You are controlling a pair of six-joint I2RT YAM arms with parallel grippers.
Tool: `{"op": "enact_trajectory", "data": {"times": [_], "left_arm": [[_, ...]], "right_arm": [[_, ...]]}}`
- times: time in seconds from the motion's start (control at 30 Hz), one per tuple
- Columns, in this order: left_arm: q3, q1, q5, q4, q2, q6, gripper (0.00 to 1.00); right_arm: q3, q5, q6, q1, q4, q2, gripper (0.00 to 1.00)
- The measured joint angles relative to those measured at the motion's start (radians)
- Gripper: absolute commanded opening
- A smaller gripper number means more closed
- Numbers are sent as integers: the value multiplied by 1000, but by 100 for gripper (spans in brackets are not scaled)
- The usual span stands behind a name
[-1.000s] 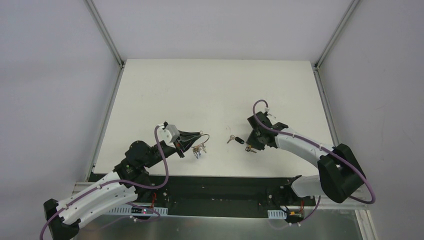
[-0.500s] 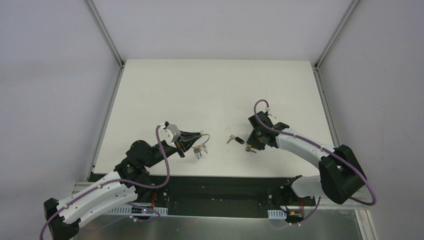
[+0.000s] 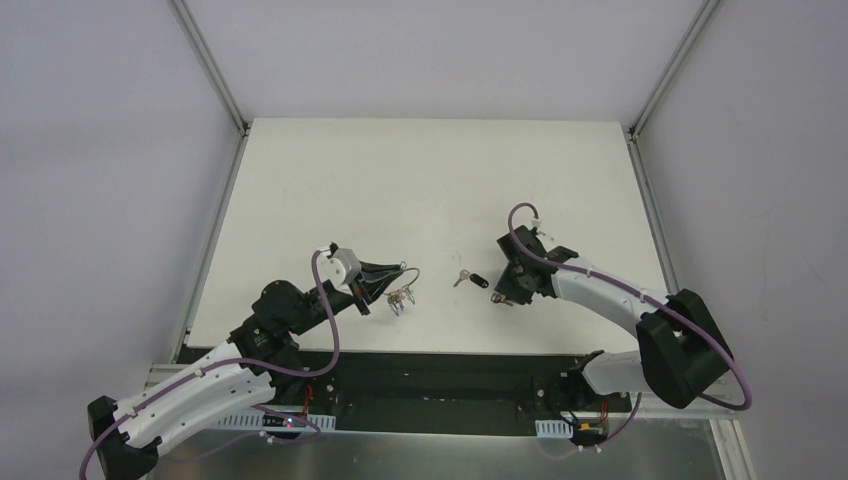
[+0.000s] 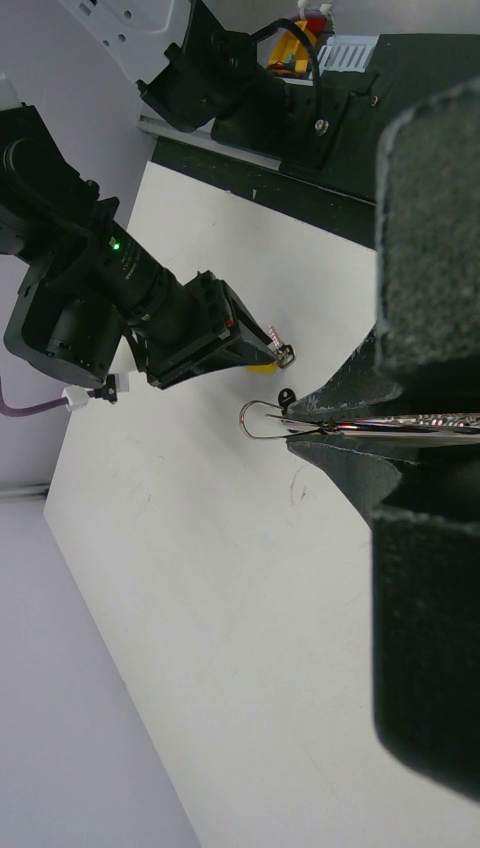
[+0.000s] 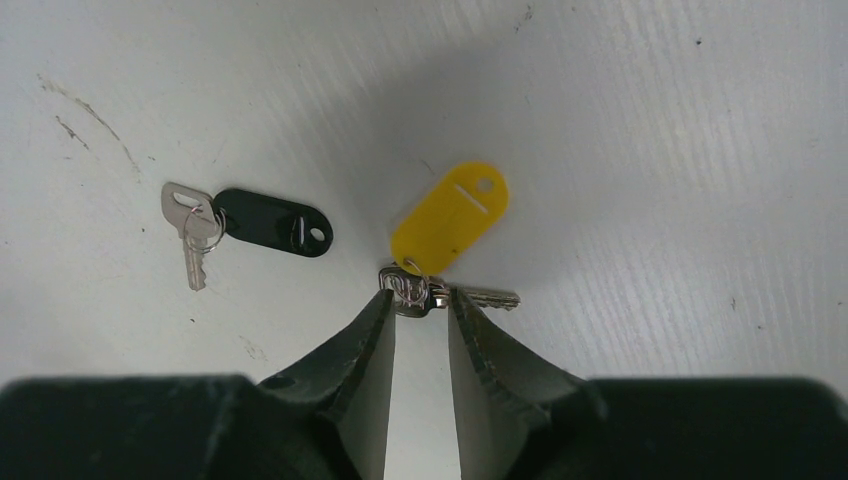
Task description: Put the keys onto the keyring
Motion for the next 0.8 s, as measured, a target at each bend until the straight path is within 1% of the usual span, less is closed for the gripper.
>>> {"op": "enact_trajectory", "data": {"times": [0.57,0.63,0.73,0.77,0.8], "left_arm": [[0,0,-14,0,0,0,0],[0,0,-18,0,0,0,0],[0,0,-19,0,0,0,0],[0,0,-19,-1,0,0,0],[0,0,-19,-1,0,0,0]], "right_arm": [[-7,-7,0,0,19,23,24],[-7,-8,0,0,24,28,19],[-7,-8,-2,0,24,30,3],[-7,-9,-3,0,26,30,0],[-7,-9,-5,0,27,30,0]]}}
